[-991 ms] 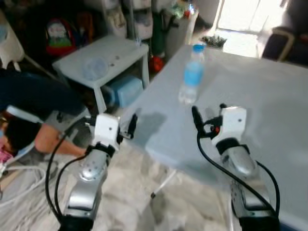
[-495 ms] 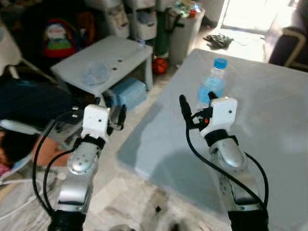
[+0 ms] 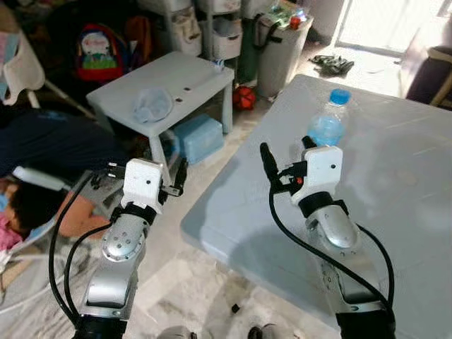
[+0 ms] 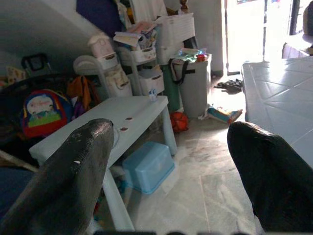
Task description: Restocking fridge
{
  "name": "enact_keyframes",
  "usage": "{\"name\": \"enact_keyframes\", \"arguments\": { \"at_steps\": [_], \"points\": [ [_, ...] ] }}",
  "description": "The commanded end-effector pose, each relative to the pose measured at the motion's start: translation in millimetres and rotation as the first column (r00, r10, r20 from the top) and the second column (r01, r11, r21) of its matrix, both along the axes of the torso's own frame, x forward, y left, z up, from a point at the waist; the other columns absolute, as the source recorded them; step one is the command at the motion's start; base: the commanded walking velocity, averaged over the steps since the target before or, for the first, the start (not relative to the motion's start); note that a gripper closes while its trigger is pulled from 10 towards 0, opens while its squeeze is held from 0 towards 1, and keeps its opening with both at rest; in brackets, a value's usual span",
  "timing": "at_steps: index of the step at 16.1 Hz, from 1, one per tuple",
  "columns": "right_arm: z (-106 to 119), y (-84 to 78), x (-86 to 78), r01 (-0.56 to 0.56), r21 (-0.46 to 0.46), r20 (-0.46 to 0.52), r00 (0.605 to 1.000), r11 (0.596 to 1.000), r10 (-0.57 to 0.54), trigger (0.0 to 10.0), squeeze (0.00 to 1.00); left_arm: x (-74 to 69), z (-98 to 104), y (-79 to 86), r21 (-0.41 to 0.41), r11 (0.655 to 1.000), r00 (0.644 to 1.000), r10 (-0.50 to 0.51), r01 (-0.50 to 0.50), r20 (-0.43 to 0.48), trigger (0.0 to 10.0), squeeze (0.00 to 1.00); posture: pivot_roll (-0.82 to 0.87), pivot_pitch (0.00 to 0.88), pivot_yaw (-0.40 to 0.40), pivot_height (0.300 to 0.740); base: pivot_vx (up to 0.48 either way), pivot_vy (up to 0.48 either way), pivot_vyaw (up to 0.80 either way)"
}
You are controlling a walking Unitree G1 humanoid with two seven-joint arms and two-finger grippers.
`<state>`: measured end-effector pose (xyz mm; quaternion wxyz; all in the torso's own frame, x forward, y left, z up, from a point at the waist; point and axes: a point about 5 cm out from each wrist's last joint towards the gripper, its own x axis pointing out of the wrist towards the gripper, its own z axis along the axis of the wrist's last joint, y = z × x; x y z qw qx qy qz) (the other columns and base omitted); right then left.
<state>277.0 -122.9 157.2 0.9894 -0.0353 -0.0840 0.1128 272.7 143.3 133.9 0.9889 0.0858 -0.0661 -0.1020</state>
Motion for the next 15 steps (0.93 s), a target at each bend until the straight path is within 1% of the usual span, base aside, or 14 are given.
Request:
{"name": "enact_keyframes", "arguments": {
  "at_steps": [1, 2, 3, 4, 8, 9, 10, 11, 12, 13, 14, 15],
  "points": [
    [13, -1.7, 0.6, 0.023, -0.024, 0.068, 0.997, 0.999, -0.021, 10.0, 0.0, 2.2, 4, -1.4, 0.009, 1.0, 1.0, -0.003, 0.003, 0.011, 10.0, 0.0, 0.05, 0.042, 0.011, 0.74, 0.0, 0.0, 0.0],
    [22, -8.7, 2.9, 0.097, -0.087, 0.139, 0.987, 0.992, -0.084, 10.0, 0.0, 2.8, 5, -1.4, 0.012, 1.0, 1.0, -0.006, 0.006, 0.013, 10.0, 0.0, 0.05, 0.051, 0.012, 0.74, 0.0, 0.0, 0.0],
    [31, -14.5, 5.1, 0.161, -0.123, 0.202, 0.97, 0.979, -0.134, 10.0, 0.0, 3.2, 6, -0.9, 0.013, 1.0, 1.0, -0.008, 0.008, 0.014, 10.0, 0.0, 0.05, 0.056, 0.012, 0.74, 0.0, 0.0, 0.0],
    [39, -18.1, 7.4, 0.192, -0.131, 0.237, 0.959, 0.973, -0.157, 10.0, 0.0, 3.3, 6, -0.7, 0.014, 1.0, 1.0, -0.009, 0.009, 0.013, 10.0, 0.0, 0.05, 0.059, 0.012, 0.74, 0.0, 0.0, 0.0],
    [54, -20.1, 9.6, 0.234, -0.138, 0.305, 0.935, 0.962, -0.183, 10.0, 0.0, 0.8, 3, -4.5, 0.009, 1.0, 1.0, -0.017, 0.017, 0.006, 10.0, 0.0, 0.05, 0.059, 0.009, 0.74, 0.0, 0.0, 0.0],
    [57, -20.5, 10.9, 0.239, -0.133, 0.311, 0.931, 0.962, -0.189, 10.0, 0.0, 0.8, 2, -5.4, 0.008, 1.0, 1.0, -0.019, 0.019, 0.004, 10.0, 0.0, 0.05, 0.059, 0.009, 0.74, 0.0, 0.0, 0.0],
    [58, -24.5, 15.0, 0.258, -0.096, 0.291, 0.931, 0.961, -0.22, 10.0, 0.0, 1.0, 2, -6.3, 0.008, 1.0, 1.0, -0.022, 0.022, 0.002, 10.0, 0.0, 0.05, 0.061, 0.009, 0.74, 0.0, 0.0, 0.0],
    [59, -32.6, 20.8, 0.298, -0.069, 0.269, 0.925, 0.952, -0.27, 10.0, 0.0, 1.2, 2, -7.0, 0.01, 1.0, 1.0, -0.026, 0.026, 0.001, 10.0, 0.0, 0.05, 0.062, 0.008, 0.74, 0.0, 0.0, 0.0],
    [61, -38.9, 26.1, 0.315, -0.057, 0.255, 0.922, 0.947, -0.292, 10.0, 0.0, 1.4, 2, -7.7, 0.012, 1.0, 1.0, -0.029, 0.029, -0.001, 10.0, 0.0, 0.05, 0.064, 0.007, 0.74, 0.0, 0.0, 0.0],
    [62, -46.3, 37.5, 0.325, -0.058, 0.242, 0.922, 0.944, -0.302, 10.0, 0.0, 1.0, 0, -8.5, 0.014, 0.999, 0.999, -0.035, 0.035, -0.006, 10.0, 0.0, 0.06, 0.066, 0.007, 0.74, 0.0, 0.0, 0.0],
    [63, -49.0, 43.2, 0.33, -0.051, 0.23, 0.922, 0.943, -0.311, 10.0, 0.0, 0.7, 0, -8.9, 0.017, 0.999, 0.999, -0.038, 0.039, -0.01, 10.0, 0.0, 0.06, 0.066, 0.005, 0.74, 0.0, 0.0, 0.0],
    [65, -48.5, 53.4, 0.322, -0.026, 0.198, 0.93, 0.946, -0.311, 10.0, 0.0, 0.9, -1, -8.5, 0.033, 0.999, 0.999, -0.039, 0.039, -0.014, 10.0, 0.0, 0.07, 0.066, 0.003, 0.74, 0.0, 0.0, 0.0]
  ]
}}
